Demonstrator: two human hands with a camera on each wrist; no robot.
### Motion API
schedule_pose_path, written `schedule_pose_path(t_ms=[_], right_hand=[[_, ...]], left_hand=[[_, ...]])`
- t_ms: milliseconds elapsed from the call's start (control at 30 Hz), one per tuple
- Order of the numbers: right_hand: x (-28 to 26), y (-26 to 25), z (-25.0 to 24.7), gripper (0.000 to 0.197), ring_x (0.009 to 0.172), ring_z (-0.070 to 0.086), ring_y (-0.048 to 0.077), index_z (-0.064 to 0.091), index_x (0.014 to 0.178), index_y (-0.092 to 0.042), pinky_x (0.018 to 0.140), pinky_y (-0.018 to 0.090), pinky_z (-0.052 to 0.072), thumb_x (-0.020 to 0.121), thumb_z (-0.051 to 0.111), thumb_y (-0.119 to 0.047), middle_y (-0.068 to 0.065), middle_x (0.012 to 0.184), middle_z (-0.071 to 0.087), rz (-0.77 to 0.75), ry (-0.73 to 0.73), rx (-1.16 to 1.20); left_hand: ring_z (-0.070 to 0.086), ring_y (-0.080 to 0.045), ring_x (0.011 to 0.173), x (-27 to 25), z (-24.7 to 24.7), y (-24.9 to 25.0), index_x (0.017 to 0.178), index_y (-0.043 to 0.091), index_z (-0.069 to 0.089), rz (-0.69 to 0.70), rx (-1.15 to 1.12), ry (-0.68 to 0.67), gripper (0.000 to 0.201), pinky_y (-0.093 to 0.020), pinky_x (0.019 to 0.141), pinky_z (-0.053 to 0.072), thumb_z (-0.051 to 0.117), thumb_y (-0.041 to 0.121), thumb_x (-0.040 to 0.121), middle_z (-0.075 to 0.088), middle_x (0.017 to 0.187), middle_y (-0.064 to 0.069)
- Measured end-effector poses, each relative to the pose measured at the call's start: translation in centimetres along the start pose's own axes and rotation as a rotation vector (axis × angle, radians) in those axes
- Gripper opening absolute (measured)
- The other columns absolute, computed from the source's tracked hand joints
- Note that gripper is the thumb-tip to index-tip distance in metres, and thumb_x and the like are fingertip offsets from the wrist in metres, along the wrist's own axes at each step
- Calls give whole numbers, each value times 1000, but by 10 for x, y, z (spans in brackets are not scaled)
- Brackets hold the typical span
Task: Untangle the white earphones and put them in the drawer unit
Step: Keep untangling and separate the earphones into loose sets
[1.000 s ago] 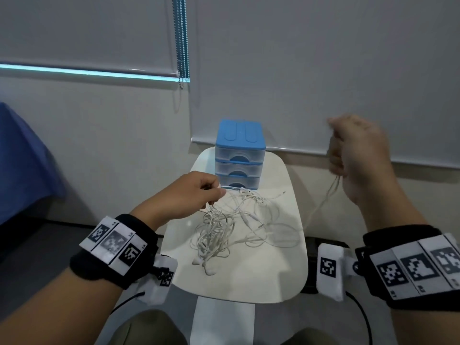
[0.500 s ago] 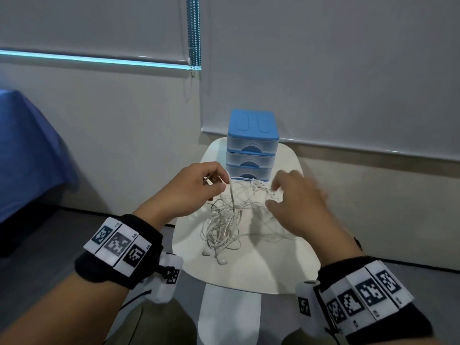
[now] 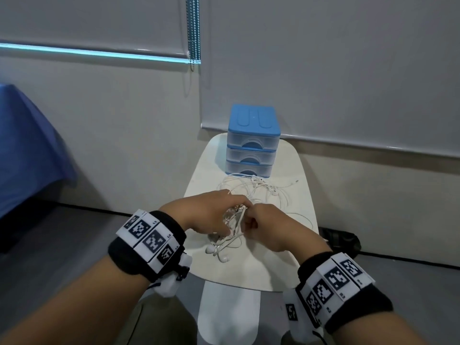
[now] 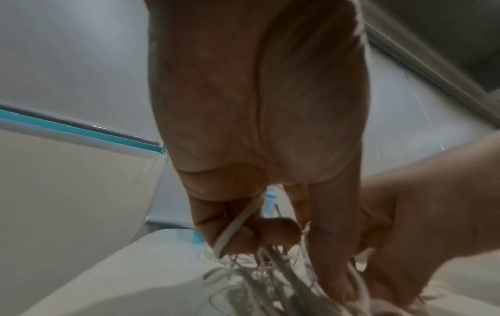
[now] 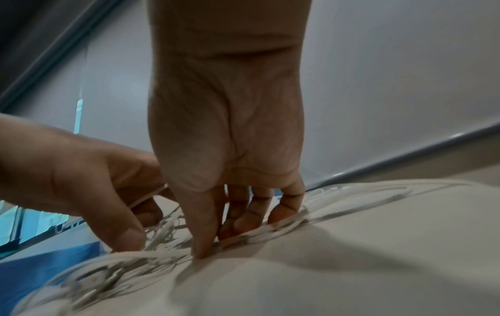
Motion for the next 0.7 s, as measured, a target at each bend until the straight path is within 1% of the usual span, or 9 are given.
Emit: schedule_pose_path(t_ms=[67,133,233,267,333,400,467,600,700], right_hand=[[-3,3,-7,29,82,57,14,62,72,-32,80,33,51,90,63,-9,-13,81,59,2,35,36],[-6,7,-17,31,80,57,9,61,68,-33,81,37,53,87,63,-8,-15,79,59,19,132,79],[-17,15,-35,16,78,59,12,65,74,-23,72,31,52,87,67,-14,-10,76,63,97,346,249],[-21,16,-38,16,73,60,12,66,73,-20,67,28,50,88,70,-20,-9,73,64,122,356,295],[-26,11,-30,28,59,59,10,70,72,-12,57,23,46,88,75,-34,-5,65,65,148,190,336],[-29,0,-13,43,52,58,11,72,74,-7,55,22,46,85,78,-48,1,64,67,156,-12,302],[-30,-6,-4,48,55,58,14,67,72,-10,61,27,47,79,80,-56,2,66,66,156,-69,210],[-35,-16,-5,44,73,59,12,63,79,-21,68,31,47,72,86,-58,-7,79,66,69,-87,176],[-42,-15,0,41,81,65,14,68,84,-19,75,35,54,70,89,-52,-5,84,71,51,-174,86]], left_hand=[[54,-17,97,5,-3,1,132,36,55,12,22,31,55,-27,79,44,76,18,85,58,109,5],[54,-14,91,6,-7,-1,117,30,62,2,20,62,31,-23,73,42,74,24,89,59,95,12],[57,-17,90,6,-9,-8,98,27,65,-4,-42,136,5,-32,81,49,66,27,94,63,92,10],[58,-17,90,6,-10,-10,95,27,65,-4,-62,161,2,-34,82,50,65,28,95,64,91,9],[58,-14,86,5,-10,-12,92,26,66,-7,-94,194,4,-33,79,48,66,28,96,64,89,9],[57,-14,83,4,-10,-12,88,26,65,-16,-101,212,8,-33,77,48,66,27,96,64,87,9],[57,-19,81,2,-11,-12,81,26,60,-30,-93,231,15,-39,78,50,65,26,95,62,84,7],[51,-22,73,-4,-21,-15,78,17,55,-70,-88,291,24,-43,73,49,62,30,97,59,77,3],[59,-26,74,-11,-31,-15,78,11,57,-70,-146,345,30,-44,71,49,60,32,99,62,75,-2]])
Point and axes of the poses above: each hand's wrist, its own x-axis towards the middle knuckle, its own z-axis out of the palm, y = z × x, the point moved 6 cm from there along x, towards the middle knuckle
